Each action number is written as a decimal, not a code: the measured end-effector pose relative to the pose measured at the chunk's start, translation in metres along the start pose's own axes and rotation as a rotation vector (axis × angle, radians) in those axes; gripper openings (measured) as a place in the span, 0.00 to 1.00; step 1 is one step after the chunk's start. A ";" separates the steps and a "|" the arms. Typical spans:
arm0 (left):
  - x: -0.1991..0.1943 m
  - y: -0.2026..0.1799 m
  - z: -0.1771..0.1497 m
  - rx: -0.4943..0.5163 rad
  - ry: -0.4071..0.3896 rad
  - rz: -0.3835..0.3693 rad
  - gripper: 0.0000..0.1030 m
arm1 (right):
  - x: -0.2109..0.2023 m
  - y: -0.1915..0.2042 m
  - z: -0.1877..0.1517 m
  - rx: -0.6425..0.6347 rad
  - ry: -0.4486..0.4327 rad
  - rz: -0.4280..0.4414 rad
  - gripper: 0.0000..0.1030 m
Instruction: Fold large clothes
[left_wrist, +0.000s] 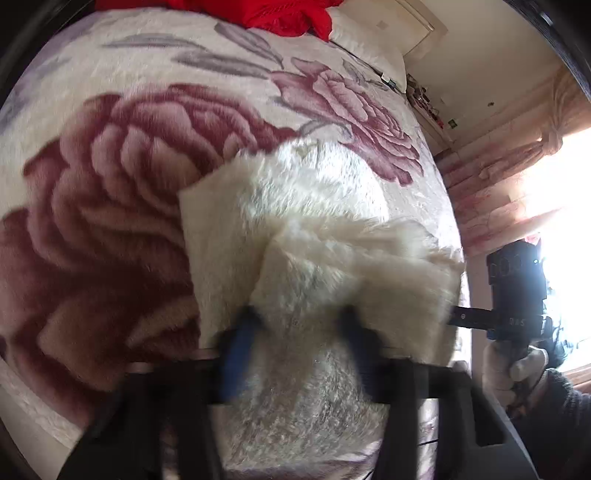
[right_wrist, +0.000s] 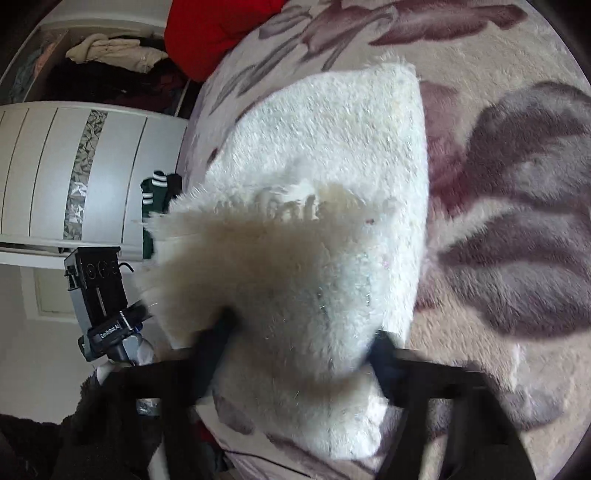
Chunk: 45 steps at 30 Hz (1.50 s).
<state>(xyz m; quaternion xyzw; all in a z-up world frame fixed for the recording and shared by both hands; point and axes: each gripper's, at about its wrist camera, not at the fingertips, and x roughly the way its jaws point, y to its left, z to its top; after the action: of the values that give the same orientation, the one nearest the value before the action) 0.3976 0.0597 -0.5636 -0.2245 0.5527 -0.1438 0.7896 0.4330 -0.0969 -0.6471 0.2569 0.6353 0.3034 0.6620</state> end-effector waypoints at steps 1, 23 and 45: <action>-0.004 0.000 0.000 -0.002 -0.001 0.000 0.15 | -0.001 -0.001 0.002 0.015 -0.006 -0.001 0.27; 0.032 0.020 0.138 -0.157 -0.013 -0.046 0.08 | -0.044 0.008 0.104 0.161 -0.221 -0.011 0.18; 0.035 0.058 0.074 -0.334 -0.039 -0.099 0.09 | -0.042 -0.007 -0.010 0.222 0.035 0.072 0.60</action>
<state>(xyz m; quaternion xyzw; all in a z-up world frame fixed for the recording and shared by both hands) 0.4775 0.1073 -0.6008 -0.3821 0.5419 -0.0843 0.7438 0.4228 -0.1330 -0.6237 0.3459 0.6667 0.2592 0.6072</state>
